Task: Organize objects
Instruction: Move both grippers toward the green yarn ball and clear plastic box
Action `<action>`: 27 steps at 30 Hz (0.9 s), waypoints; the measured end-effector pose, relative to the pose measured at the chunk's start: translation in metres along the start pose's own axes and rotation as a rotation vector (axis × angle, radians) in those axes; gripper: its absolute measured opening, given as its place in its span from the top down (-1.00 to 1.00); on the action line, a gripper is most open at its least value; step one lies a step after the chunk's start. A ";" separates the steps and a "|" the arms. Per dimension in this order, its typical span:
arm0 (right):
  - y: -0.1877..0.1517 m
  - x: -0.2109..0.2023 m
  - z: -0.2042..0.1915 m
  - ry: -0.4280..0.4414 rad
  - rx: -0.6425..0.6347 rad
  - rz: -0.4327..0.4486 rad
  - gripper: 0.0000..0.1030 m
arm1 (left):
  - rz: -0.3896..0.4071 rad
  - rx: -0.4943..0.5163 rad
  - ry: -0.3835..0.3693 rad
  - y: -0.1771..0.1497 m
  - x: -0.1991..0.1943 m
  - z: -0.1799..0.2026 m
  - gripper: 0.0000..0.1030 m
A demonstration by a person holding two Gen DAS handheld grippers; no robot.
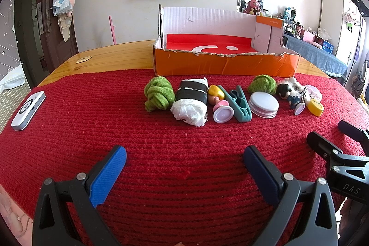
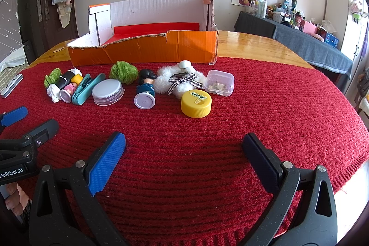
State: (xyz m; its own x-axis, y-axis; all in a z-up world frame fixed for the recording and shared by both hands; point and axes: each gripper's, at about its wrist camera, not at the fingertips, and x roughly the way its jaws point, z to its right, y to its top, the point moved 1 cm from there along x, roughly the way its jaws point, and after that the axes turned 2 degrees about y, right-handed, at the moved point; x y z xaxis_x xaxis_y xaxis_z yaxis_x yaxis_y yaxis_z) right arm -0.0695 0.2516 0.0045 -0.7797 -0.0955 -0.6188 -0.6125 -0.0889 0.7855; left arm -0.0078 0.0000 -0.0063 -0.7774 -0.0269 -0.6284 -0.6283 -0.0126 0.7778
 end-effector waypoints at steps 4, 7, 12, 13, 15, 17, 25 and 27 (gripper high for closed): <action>0.000 0.000 0.000 0.000 0.000 -0.001 -1.00 | 0.000 0.000 0.000 0.000 0.000 0.000 -1.00; 0.000 0.000 -0.001 0.000 0.000 0.000 -1.00 | 0.000 0.000 0.001 0.000 0.000 0.000 -1.00; -0.001 0.002 -0.001 0.000 0.001 -0.005 -1.00 | 0.001 0.000 0.001 0.000 0.000 0.000 -1.00; -0.001 0.002 -0.001 -0.002 -0.002 -0.012 -1.00 | 0.000 0.001 0.000 0.000 0.000 0.000 -1.00; 0.000 0.002 -0.001 0.000 -0.002 -0.025 -1.00 | -0.003 -0.001 -0.005 0.001 0.000 0.000 -1.00; 0.005 -0.003 0.000 0.001 -0.006 -0.033 -1.00 | -0.009 -0.003 -0.018 0.004 -0.001 0.002 -1.00; 0.027 -0.013 0.009 0.026 -0.018 -0.003 -1.00 | -0.009 0.003 -0.097 0.024 -0.010 -0.007 -1.00; 0.036 -0.013 0.013 0.021 -0.017 0.008 -1.00 | -0.016 -0.002 -0.117 0.033 -0.009 -0.009 -1.00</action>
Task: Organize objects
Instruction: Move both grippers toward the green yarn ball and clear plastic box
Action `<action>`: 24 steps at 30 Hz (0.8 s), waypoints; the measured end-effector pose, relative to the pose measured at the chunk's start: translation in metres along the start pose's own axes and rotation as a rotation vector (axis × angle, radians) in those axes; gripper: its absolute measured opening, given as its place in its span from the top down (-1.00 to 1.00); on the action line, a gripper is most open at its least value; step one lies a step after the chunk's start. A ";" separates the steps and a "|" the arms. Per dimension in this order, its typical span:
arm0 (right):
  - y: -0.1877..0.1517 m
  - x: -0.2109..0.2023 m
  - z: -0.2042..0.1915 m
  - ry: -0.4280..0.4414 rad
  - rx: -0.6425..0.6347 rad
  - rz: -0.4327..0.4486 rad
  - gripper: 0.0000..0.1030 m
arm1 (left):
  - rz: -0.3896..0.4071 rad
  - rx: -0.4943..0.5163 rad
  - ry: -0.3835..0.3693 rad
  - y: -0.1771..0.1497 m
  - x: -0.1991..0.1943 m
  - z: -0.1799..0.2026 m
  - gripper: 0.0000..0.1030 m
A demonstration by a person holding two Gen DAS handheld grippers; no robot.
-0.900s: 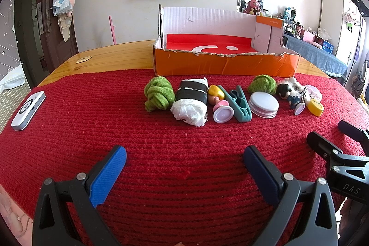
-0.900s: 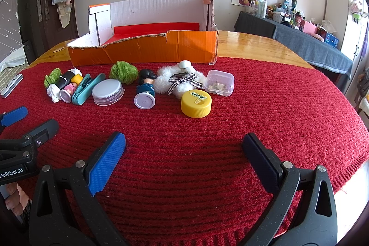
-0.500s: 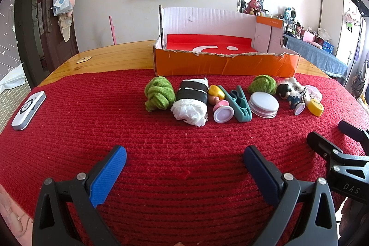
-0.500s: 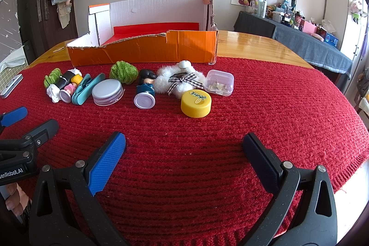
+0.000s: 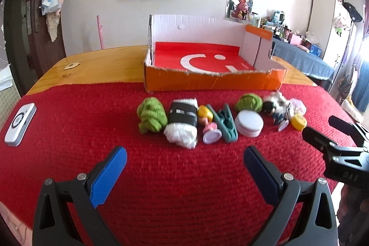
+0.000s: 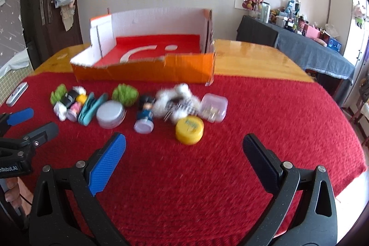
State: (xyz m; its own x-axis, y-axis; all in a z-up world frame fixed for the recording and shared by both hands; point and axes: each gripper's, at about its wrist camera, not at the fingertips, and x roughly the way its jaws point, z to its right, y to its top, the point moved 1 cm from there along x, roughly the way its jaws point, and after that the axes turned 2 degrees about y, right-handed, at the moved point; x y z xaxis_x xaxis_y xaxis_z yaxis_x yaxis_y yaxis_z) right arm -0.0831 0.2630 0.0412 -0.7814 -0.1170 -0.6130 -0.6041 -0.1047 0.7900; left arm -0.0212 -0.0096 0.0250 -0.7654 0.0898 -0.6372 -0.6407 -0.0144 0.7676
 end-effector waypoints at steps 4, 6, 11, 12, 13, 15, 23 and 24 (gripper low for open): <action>0.014 0.004 0.010 -0.021 -0.003 0.011 -1.00 | -0.014 -0.001 -0.042 0.015 0.003 -0.006 -1.00; 0.022 0.007 0.016 -0.017 0.002 0.006 -1.00 | -0.020 0.003 -0.050 0.024 0.005 -0.008 -1.00; 0.037 0.019 0.030 -0.017 0.007 -0.028 -1.00 | -0.051 0.008 -0.066 0.044 0.015 -0.023 -1.00; 0.041 0.022 0.034 -0.015 0.007 -0.038 -1.00 | -0.059 0.006 -0.069 0.046 0.017 -0.027 -1.00; 0.043 0.025 0.036 -0.014 0.004 -0.048 -1.00 | -0.072 0.006 -0.073 0.048 0.020 -0.031 -1.00; 0.047 0.031 0.041 -0.007 0.000 -0.075 -1.00 | -0.113 0.007 -0.088 0.052 0.027 -0.042 -1.00; 0.045 0.057 0.062 0.040 0.041 -0.202 -1.00 | -0.265 0.011 -0.143 0.050 0.051 -0.073 -0.97; 0.044 0.060 0.065 0.044 0.052 -0.222 -1.00 | -0.276 0.014 -0.142 0.049 0.053 -0.075 -0.97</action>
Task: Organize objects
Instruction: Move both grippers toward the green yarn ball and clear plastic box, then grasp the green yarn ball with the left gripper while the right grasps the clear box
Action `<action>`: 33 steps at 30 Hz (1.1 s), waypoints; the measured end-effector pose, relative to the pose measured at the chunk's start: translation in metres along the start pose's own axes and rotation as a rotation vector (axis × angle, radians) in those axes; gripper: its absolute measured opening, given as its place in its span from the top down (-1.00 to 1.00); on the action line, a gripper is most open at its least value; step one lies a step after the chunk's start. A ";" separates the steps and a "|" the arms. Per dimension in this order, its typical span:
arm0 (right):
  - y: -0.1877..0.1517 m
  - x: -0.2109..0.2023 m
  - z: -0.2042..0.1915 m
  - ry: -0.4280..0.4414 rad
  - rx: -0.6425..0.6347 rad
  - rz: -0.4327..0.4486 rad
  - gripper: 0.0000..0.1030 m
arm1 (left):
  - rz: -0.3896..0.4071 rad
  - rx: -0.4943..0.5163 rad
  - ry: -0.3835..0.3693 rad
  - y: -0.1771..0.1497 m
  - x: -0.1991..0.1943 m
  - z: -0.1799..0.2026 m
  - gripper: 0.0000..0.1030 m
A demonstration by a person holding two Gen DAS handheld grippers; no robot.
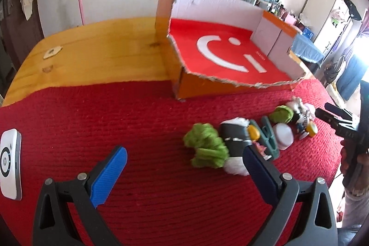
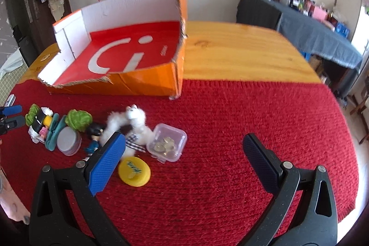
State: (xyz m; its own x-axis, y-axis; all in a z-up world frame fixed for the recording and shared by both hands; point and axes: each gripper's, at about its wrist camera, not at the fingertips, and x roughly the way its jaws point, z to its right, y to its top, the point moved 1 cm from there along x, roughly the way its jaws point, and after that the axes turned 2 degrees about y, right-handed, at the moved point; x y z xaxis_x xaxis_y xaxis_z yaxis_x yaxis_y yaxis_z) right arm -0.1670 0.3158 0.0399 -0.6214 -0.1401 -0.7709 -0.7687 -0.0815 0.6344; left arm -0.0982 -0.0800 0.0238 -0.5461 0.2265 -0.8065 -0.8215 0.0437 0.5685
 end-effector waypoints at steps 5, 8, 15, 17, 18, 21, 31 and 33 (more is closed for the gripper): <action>-0.003 0.010 0.005 -0.009 -0.002 -0.052 -1.00 | -0.046 0.024 -0.003 -0.003 0.011 -0.001 -0.97; -0.005 0.013 0.007 -0.037 -0.009 -0.062 -1.00 | -0.041 0.039 0.001 -0.002 0.011 -0.001 -0.97; -0.005 0.019 0.011 -0.058 -0.022 -0.082 -1.00 | -0.045 0.079 0.046 0.005 0.016 -0.003 -0.96; -0.005 0.020 0.009 -0.062 -0.036 -0.077 -0.98 | -0.046 0.091 0.040 0.006 0.017 -0.001 -0.86; -0.006 0.020 0.008 -0.061 -0.042 -0.073 -0.91 | -0.046 0.098 0.033 0.006 0.017 0.000 -0.78; -0.005 0.021 0.004 -0.026 -0.055 -0.078 -0.56 | -0.038 0.133 0.030 0.006 0.018 0.007 -0.54; -0.004 0.014 -0.001 0.051 -0.068 -0.043 0.22 | 0.018 0.194 0.002 -0.002 0.012 0.025 0.23; -0.005 0.011 -0.002 0.062 -0.069 -0.035 0.23 | 0.022 0.186 -0.004 -0.003 0.011 0.025 0.24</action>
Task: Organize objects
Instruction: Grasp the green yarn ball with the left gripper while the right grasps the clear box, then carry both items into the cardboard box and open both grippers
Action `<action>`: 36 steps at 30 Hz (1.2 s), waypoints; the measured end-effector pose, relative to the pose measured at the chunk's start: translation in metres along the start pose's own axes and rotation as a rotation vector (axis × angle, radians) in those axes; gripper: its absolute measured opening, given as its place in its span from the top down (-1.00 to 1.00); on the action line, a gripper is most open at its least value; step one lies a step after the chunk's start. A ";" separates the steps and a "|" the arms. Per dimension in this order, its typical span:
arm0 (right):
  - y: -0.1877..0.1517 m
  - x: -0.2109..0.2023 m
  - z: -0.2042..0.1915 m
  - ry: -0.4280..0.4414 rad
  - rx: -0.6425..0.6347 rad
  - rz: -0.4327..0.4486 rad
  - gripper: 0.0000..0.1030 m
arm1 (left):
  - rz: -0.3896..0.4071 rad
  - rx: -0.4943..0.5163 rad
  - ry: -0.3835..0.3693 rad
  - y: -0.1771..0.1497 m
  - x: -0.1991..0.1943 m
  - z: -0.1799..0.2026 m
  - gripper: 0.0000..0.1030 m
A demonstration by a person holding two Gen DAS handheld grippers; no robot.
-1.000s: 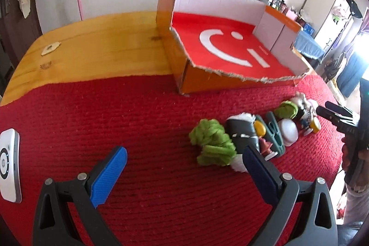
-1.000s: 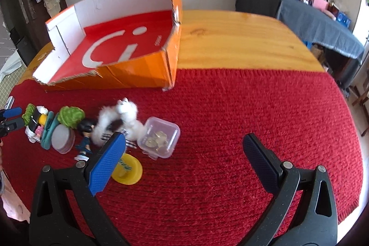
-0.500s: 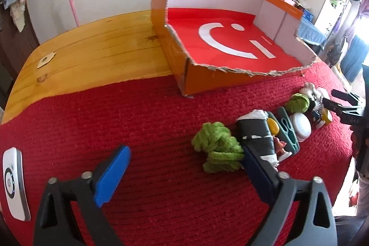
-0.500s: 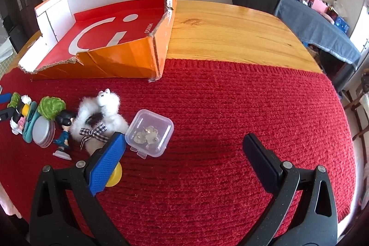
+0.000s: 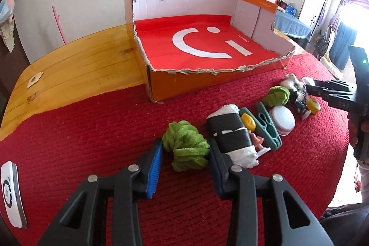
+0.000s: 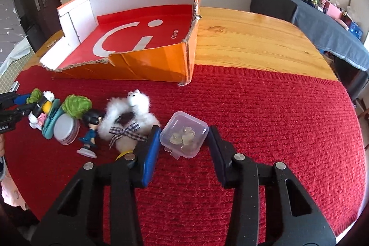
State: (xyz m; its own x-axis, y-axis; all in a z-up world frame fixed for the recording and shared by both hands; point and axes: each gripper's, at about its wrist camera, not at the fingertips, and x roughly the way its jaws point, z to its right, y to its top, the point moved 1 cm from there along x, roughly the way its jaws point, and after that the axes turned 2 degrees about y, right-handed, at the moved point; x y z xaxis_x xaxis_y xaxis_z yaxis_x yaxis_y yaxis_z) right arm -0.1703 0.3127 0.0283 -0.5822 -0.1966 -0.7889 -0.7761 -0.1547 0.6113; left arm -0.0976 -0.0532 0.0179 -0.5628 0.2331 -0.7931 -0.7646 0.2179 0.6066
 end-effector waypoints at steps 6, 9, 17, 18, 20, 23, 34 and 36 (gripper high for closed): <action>0.001 -0.013 -0.008 0.014 -0.012 0.030 0.23 | 0.039 -0.001 0.007 0.000 -0.016 0.003 0.25; 0.004 -0.021 -0.011 0.023 -0.020 0.049 0.23 | 0.061 0.000 0.015 0.002 -0.023 0.004 0.25; 0.005 -0.029 -0.014 0.040 -0.023 0.064 0.23 | 0.091 -0.006 0.013 0.002 -0.038 0.006 0.25; 0.006 -0.032 -0.014 0.044 -0.023 0.072 0.23 | 0.101 -0.010 0.008 0.004 -0.042 0.005 0.25; 0.010 -0.038 -0.015 0.046 -0.027 0.094 0.23 | 0.119 -0.012 0.002 0.009 -0.049 0.005 0.25; 0.024 -0.048 -0.018 0.055 -0.042 0.132 0.23 | 0.162 -0.004 -0.004 0.024 -0.062 0.006 0.25; 0.097 -0.031 -0.036 0.103 -0.137 0.142 0.22 | 0.156 0.019 -0.040 0.085 -0.048 0.005 0.25; 0.108 -0.017 -0.039 0.110 -0.154 0.111 0.22 | 0.136 0.027 -0.041 0.094 -0.039 0.005 0.25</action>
State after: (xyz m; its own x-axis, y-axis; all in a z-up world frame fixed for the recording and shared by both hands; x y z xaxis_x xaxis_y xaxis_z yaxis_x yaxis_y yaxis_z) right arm -0.2352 0.2619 0.1102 -0.6252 -0.3239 -0.7101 -0.6580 -0.2706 0.7027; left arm -0.1461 -0.0372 0.1057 -0.6471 0.3004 -0.7008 -0.6731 0.2067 0.7101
